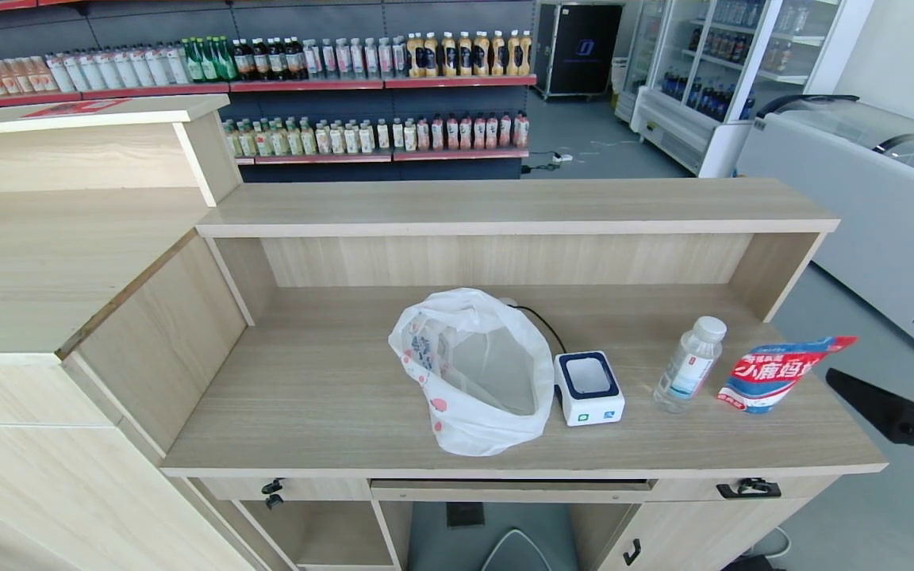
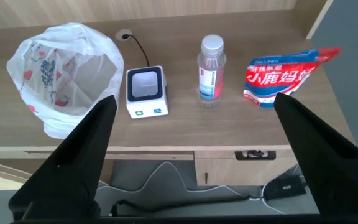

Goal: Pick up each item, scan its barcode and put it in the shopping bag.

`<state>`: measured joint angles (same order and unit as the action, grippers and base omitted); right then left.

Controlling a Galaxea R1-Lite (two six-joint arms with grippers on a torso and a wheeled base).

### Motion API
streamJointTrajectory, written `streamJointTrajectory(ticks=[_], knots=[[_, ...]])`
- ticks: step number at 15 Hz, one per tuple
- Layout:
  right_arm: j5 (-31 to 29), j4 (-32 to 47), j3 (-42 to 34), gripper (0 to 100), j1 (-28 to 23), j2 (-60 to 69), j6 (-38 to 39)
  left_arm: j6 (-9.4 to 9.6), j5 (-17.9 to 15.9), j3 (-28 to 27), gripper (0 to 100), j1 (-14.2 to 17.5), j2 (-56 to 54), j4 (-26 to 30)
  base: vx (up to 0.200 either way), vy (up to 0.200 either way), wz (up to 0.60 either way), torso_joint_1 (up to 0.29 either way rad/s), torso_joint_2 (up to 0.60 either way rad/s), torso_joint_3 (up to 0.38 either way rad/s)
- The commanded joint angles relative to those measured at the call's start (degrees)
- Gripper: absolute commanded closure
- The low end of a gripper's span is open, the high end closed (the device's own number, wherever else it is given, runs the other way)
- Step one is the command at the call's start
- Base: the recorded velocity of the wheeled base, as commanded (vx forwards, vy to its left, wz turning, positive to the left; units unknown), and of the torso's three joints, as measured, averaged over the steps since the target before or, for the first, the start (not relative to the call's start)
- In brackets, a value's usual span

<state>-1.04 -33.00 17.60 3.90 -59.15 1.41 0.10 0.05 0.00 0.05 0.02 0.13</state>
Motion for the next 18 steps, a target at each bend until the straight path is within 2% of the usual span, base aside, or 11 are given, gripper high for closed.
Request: streamJointTrajectory(ticks=[1,4,8,12,15,18], knots=[[-0.02,-6.64,-1.34,0,-1.44,-10.99,0.43,-0.01,0.04,0.0,0,0.04,-0.02,-0.05,0.0,0.0,0.0,0.0,0.0,0.0],[-0.02,-18.42,-1.43,0,-3.55,-23.64,0.34,-0.01,0.04,0.0,0,0.04,-0.02,0.04,0.0,0.0,0.0,0.0,0.0,0.0],[0.07,-27.64,-1.34,0,-5.48,-35.07,-0.01,-0.01,0.04,0.0,0,0.04,-0.02,-0.05,0.0,0.0,0.0,0.0,0.0,0.0],[-0.11,-27.82,-1.26,0,-10.14,-40.7,-5.02,-0.01,0.04,0.0,0,0.04,-0.02,0.04,0.0,0.0,0.0,0.0,0.0,0.0],[-0.63,-28.52,-0.82,0,-15.5,-45.53,-8.88,-0.01,0.04,0.0,0,0.04,-0.02,0.04,0.0,0.0,0.0,0.0,0.0,0.0],[2.27,-30.72,3.93,0,-15.85,-48.87,-9.06,-0.01,0.04,0.0,0,0.04,-0.02,0.04,0.0,0.0,0.0,0.0,0.0,0.0]])
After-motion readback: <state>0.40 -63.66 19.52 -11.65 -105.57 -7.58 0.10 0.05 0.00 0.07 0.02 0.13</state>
